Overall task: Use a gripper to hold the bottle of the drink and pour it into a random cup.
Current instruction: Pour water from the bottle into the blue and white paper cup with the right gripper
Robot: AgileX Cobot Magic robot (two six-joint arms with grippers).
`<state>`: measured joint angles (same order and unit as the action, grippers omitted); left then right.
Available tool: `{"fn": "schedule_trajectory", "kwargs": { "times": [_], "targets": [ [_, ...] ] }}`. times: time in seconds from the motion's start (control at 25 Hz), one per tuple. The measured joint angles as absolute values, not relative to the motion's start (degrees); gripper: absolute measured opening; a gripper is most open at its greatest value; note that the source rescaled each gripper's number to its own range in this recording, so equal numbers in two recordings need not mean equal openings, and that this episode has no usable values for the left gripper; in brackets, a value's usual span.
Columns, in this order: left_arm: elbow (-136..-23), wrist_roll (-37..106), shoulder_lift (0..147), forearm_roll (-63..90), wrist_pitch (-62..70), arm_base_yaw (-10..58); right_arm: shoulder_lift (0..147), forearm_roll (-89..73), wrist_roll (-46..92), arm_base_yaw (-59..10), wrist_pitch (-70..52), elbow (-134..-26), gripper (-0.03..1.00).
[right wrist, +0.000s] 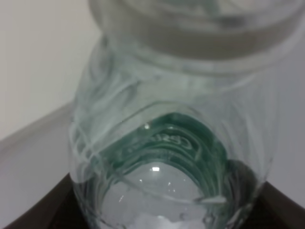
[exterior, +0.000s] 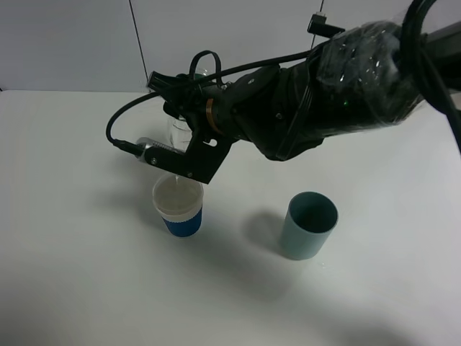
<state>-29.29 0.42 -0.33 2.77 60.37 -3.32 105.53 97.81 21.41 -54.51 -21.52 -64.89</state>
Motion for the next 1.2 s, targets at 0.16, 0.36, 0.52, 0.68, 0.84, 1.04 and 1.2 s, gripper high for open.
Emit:
{"fn": "schedule_trajectory", "kwargs": {
  "times": [0.16,0.36,0.52,0.68,0.84,1.04,1.2],
  "targets": [
    [-29.3,0.4,-0.3,2.8,60.4,-3.3,105.5,97.8,21.4,-55.3,-22.0,-66.7,0.0],
    [-29.3,0.4,-0.3,2.8,60.4,-3.3,105.5,97.8,21.4,-55.3,-22.2,-66.9,0.0],
    [-29.3,0.4,-0.3,2.8,60.4,-3.3,105.5,97.8,21.5,-55.3,-22.3,-66.9,0.0],
    [-29.3,0.4,-0.3,2.8,60.4,-3.3,105.5,97.8,21.9,-55.3,-22.8,-66.9,0.0],
    [-29.3,0.4,-0.3,2.8,60.4,-3.3,105.5,97.8,23.2,-55.3,-23.7,-66.9,0.0],
    [-29.3,0.4,-0.3,2.8,60.4,-3.3,105.5,97.8,26.6,-55.3,-24.2,-66.9,0.0],
    [-29.3,0.4,-0.3,2.8,60.4,-3.3,105.5,97.8,27.1,-55.3,-24.3,-66.9,0.0]
  ]
}}
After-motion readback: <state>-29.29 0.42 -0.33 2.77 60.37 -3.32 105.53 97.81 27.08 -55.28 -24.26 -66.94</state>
